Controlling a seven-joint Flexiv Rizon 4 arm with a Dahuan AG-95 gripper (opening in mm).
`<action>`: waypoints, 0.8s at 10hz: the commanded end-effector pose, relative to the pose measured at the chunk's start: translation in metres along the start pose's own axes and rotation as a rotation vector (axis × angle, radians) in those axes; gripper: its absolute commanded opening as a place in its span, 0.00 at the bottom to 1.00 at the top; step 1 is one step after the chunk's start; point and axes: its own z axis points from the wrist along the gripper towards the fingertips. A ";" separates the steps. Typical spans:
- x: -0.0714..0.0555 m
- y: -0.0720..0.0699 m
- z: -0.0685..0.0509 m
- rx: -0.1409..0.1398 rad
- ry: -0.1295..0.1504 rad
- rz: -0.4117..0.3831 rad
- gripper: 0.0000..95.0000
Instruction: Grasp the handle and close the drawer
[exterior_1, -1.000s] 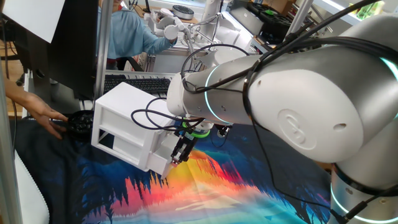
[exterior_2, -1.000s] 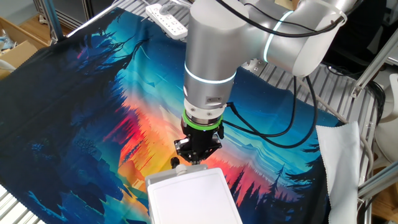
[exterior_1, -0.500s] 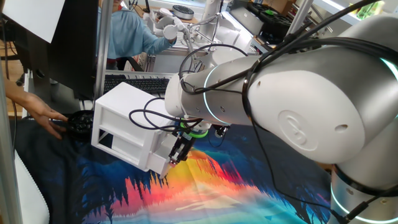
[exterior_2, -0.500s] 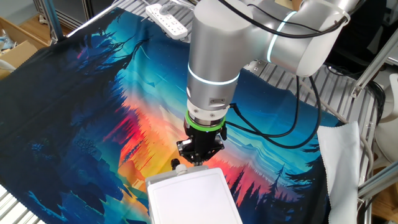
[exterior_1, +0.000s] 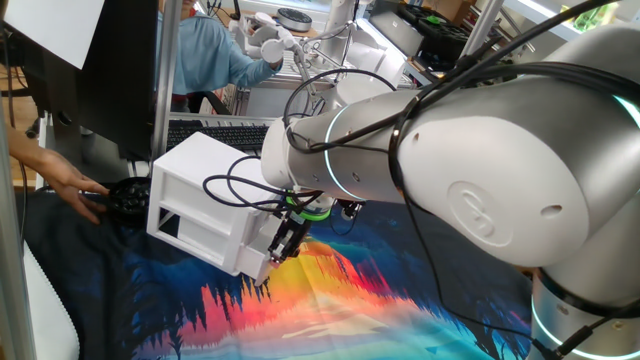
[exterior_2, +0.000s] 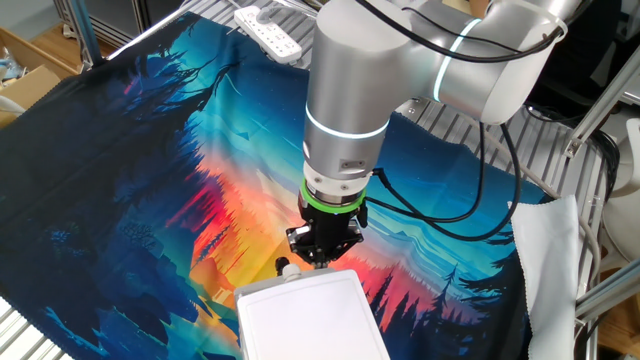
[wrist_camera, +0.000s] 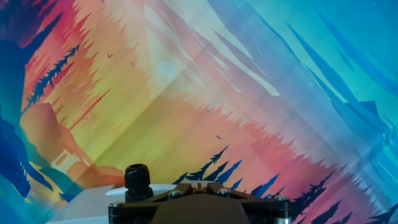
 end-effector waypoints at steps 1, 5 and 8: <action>0.001 0.000 0.000 0.001 0.001 0.000 0.00; 0.004 0.000 0.002 -0.001 0.000 -0.001 0.00; 0.009 0.001 -0.001 -0.001 -0.001 0.000 0.00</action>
